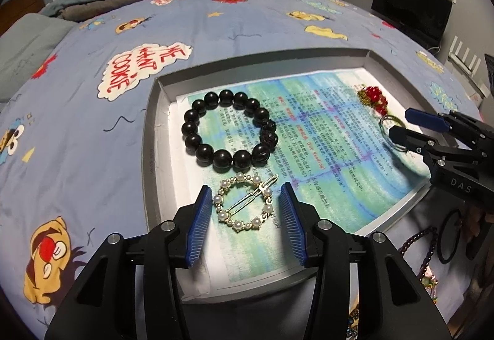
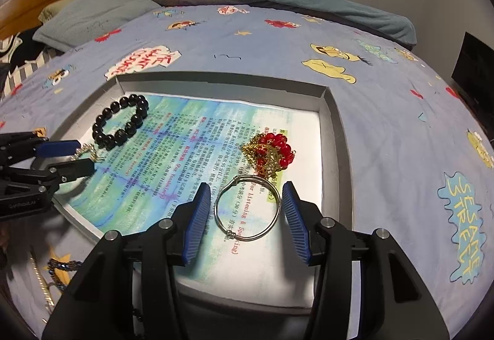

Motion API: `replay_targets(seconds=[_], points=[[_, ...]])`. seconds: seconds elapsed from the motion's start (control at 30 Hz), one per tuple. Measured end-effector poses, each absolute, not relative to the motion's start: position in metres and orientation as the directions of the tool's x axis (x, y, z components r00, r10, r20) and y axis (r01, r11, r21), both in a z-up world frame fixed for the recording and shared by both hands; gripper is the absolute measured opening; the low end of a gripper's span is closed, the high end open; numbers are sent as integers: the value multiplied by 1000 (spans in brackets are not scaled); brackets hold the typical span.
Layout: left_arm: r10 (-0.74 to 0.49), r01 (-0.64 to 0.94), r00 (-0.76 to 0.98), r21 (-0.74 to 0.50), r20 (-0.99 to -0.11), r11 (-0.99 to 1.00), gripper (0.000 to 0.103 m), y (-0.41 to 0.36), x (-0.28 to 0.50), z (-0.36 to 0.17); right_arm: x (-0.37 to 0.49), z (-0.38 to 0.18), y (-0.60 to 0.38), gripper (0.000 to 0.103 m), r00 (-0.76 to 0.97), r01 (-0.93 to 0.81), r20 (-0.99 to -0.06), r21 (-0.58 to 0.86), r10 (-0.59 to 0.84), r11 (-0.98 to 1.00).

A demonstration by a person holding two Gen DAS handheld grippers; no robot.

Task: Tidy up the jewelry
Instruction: 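Carry the pearl clip and silver bangle into the tray and release them, then withdraw both grippers from the tray toward the remaining jewelry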

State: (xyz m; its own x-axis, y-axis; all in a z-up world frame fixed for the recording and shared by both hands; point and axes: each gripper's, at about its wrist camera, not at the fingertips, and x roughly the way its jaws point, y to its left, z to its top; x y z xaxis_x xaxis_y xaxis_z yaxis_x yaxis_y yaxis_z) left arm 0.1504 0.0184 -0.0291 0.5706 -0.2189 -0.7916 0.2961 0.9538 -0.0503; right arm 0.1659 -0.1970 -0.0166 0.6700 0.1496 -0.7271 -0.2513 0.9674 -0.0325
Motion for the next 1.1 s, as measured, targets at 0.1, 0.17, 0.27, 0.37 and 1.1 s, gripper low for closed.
replay_targets(seconds=[0.1, 0.17, 0.27, 0.37, 1.1], points=[[-206, 291, 603, -27, -771, 956, 68, 18, 146, -23, 164, -14, -199, 56, 671, -251, -722, -8, 169, 968], [-205, 288, 627, -20, -752, 957, 69, 19, 144, -18, 162, -11, -200, 56, 675, -250, -715, 6, 179, 968], [-216, 283, 640, -35, -737, 959, 69, 23, 142, -12, 157, -5, -201, 60, 690, -246, -700, 11, 183, 969], [-202, 266, 667, -25, -717, 964, 79, 26, 139, -6, 152, 4, -205, 68, 712, -237, -676, 23, 189, 971], [-200, 222, 722, -53, -662, 974, 90, 38, 103, 31, 112, 47, -213, 97, 781, -218, -583, 83, 225, 972]])
